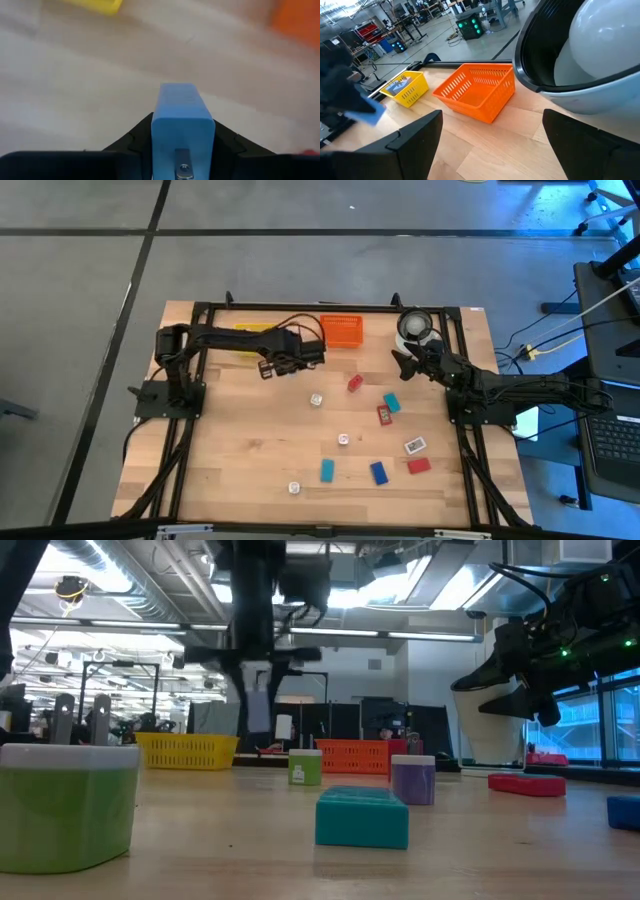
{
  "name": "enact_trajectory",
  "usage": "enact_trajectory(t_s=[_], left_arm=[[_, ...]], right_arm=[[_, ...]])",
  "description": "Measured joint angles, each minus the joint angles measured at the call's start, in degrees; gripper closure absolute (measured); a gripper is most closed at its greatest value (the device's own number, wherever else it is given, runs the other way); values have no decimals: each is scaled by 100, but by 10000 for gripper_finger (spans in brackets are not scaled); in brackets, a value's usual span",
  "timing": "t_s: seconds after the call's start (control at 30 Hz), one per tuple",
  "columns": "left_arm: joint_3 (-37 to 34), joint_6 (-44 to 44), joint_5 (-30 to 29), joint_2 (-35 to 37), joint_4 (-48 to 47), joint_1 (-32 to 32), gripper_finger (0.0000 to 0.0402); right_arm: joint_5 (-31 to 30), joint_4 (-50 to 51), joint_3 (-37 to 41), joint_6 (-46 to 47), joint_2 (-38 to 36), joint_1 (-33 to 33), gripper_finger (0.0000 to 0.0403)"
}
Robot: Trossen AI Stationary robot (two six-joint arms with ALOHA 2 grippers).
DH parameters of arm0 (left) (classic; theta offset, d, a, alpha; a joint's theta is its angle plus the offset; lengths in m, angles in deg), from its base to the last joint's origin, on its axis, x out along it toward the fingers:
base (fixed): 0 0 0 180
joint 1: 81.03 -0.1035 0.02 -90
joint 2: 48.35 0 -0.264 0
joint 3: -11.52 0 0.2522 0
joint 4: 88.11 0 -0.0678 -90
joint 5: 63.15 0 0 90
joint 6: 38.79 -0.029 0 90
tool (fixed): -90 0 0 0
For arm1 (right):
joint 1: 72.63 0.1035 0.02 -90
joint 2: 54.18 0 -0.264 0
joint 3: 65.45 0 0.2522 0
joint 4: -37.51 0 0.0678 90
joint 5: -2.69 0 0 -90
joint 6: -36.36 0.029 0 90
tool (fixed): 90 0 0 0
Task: Pick & Place Office items
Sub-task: Put the light blue changer adapter into the yellow bin
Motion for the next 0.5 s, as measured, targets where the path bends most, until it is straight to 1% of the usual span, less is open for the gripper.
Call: enact_trajectory(t_s=[0.1, 0.2, 0.33, 0.4, 0.5], left_arm=[[313, -322, -509, 4, -219, 0, 283], [455, -936, -991, 0, -254, 0, 274], [627, -1699, -1257, 2, -331, -2, 270], [628, -1793, -1402, 2, -496, 0, 270], [628, -1798, -1815, 2, -671, -33, 275]], right_arm=[[0, 0, 0, 0, 0, 1, 56], [0, 0, 0, 0, 0, 1, 56], [-2, 0, 0, 0, 0, 1, 56], [-2, 0, 0, 0, 0, 1, 56], [-9, 0, 0, 0, 0, 1, 56]])
